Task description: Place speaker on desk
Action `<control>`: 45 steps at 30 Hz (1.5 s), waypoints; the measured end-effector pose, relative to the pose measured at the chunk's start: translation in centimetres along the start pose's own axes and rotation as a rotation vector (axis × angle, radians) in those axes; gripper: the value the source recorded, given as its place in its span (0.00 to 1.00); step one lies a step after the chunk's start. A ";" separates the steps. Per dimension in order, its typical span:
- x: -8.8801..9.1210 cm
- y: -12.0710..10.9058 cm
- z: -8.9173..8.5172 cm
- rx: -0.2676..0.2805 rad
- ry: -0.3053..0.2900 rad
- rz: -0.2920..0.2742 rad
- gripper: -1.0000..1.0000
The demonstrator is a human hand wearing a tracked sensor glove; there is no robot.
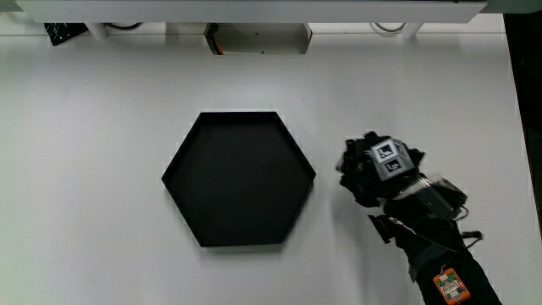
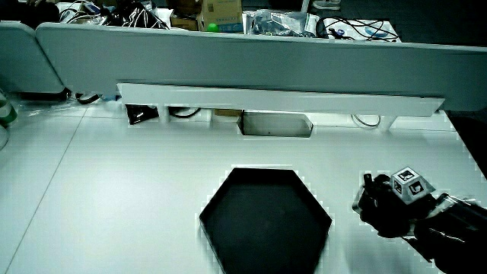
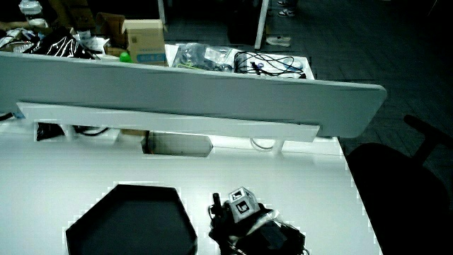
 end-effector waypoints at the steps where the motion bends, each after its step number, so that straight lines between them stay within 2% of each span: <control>1: 0.3 0.3 -1.4 -0.041 -0.005 -0.015 0.50; 2: 0.6 0.7 -2.9 -0.066 0.003 -0.015 0.50; 3: 1.1 1.0 -4.1 -0.123 -0.032 -0.040 0.50; 4: 1.6 1.2 -5.0 -0.140 -0.012 -0.034 0.50; 5: 2.1 1.4 -5.9 -0.187 -0.045 -0.061 0.50; 6: 2.5 1.8 -7.2 -0.218 -0.031 -0.055 0.50; 7: 3.0 1.7 -7.3 -0.234 -0.020 -0.066 0.50; 8: 3.5 1.3 -7.0 -0.218 0.003 -0.075 0.50; 10: 3.8 1.5 -8.2 -0.251 0.021 -0.071 0.50; 12: 4.1 1.8 -9.1 -0.282 0.017 -0.070 0.50; 16: 5.0 1.8 -9.6 -0.315 0.016 -0.109 0.50; 17: 5.2 1.9 -9.7 -0.306 0.015 -0.100 0.50; 18: 5.4 2.0 -9.9 -0.325 0.011 -0.095 0.50; 20: 5.7 2.0 -9.3 -0.313 0.013 -0.099 0.50; 21: 5.6 1.9 -8.9 -0.299 0.006 -0.098 0.50; 25: 5.3 2.0 -9.2 -0.313 -0.003 -0.101 0.50; 27: 5.6 2.0 -9.2 -0.311 0.019 -0.091 0.50; 32: 5.7 2.0 -9.0 -0.323 0.033 -0.088 0.38; 33: 5.7 2.2 -9.5 -0.342 0.037 -0.093 0.35; 34: 5.7 2.0 -9.3 -0.335 0.050 -0.084 0.33; 37: 5.9 2.4 -10.5 -0.403 0.083 -0.081 0.25; 40: 6.1 2.0 -11.0 -0.380 0.126 -0.097 0.18; 41: 6.2 1.9 -11.5 -0.394 0.150 -0.097 0.15; 42: 6.2 1.6 -11.6 -0.381 0.182 -0.086 0.12; 43: 6.3 1.2 -11.5 -0.344 0.200 -0.101 0.10; 45: 6.4 0.6 -12.3 -0.316 0.263 -0.114 0.05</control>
